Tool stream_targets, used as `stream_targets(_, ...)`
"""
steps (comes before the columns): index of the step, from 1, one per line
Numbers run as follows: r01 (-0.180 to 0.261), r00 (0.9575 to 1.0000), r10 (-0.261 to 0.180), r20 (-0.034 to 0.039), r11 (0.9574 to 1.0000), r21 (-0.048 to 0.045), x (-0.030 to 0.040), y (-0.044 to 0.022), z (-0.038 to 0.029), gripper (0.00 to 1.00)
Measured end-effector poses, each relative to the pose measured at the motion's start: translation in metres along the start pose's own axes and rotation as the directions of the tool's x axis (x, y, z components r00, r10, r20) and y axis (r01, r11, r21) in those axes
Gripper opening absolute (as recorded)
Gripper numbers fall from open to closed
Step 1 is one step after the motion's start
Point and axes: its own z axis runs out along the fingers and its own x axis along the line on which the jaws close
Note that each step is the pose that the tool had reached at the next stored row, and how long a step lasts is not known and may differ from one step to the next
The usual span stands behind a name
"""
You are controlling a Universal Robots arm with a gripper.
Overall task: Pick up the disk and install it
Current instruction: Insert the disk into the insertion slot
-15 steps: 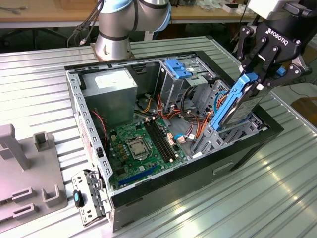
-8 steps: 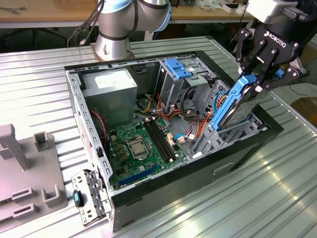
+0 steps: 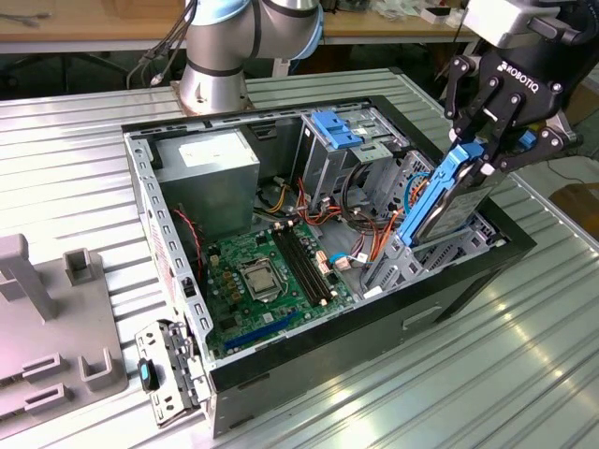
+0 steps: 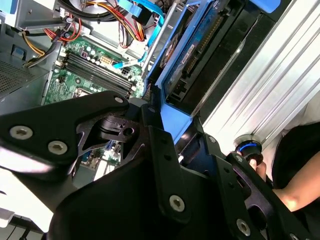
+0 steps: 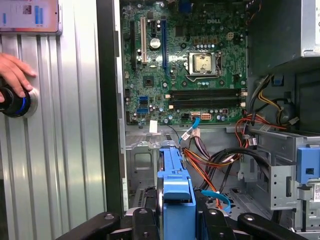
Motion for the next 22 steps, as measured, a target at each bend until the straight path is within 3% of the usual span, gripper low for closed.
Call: stream_targets(22, 0.0, 1.0, 0.0, 0.0, 1.0, 0.0, 0.0, 0.0003, 0.0053, 0.37)
